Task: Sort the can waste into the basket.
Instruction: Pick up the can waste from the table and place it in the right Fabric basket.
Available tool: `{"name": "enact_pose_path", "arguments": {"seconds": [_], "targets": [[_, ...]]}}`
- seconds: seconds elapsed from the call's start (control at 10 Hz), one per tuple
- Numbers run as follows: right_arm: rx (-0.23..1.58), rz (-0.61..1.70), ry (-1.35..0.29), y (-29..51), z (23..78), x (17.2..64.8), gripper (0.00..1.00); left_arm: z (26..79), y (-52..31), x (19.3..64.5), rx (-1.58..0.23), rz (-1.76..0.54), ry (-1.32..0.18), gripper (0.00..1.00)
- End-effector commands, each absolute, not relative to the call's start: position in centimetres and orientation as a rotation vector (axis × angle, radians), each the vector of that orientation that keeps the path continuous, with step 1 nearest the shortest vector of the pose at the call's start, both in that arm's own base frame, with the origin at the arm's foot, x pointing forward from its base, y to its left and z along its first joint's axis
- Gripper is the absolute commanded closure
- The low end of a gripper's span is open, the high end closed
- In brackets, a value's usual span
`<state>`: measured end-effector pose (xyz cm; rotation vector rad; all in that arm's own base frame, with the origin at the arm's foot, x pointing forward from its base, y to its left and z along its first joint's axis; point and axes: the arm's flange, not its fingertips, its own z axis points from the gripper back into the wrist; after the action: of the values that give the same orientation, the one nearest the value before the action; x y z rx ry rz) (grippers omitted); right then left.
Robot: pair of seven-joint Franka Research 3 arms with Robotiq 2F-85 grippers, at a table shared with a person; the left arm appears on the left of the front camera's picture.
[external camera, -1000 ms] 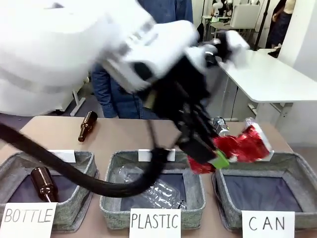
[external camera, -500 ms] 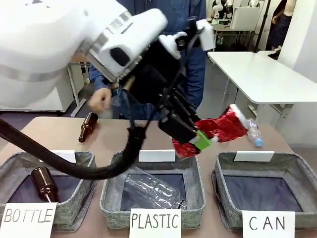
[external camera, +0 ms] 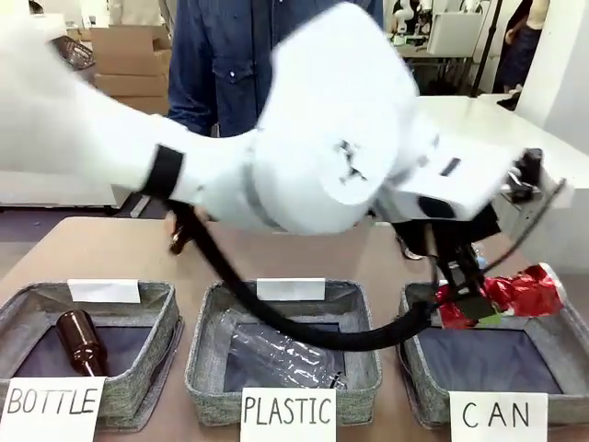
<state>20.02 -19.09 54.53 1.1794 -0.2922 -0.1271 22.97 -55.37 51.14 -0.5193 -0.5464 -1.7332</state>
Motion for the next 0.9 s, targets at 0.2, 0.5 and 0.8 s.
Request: {"name": "enact_pose_path", "arguments": {"seconds": [0.2, 0.5, 0.8], "targets": [[1.191, -0.12, -0.302, -19.0, 54.5, 19.9, 0.0, 50.1, -64.0, 25.1, -0.392, -1.789, -0.444, 0.56], [1.191, -0.12, -0.302, -19.0, 54.5, 19.9, 0.0, 48.0, -66.1, 25.2, -0.307, -1.817, -0.444, 0.56], [1.191, -0.12, -0.302, -19.0, 54.5, 19.9, 0.0, 47.8, -66.1, 25.2, -0.251, -1.843, -0.457, 0.0]]}}
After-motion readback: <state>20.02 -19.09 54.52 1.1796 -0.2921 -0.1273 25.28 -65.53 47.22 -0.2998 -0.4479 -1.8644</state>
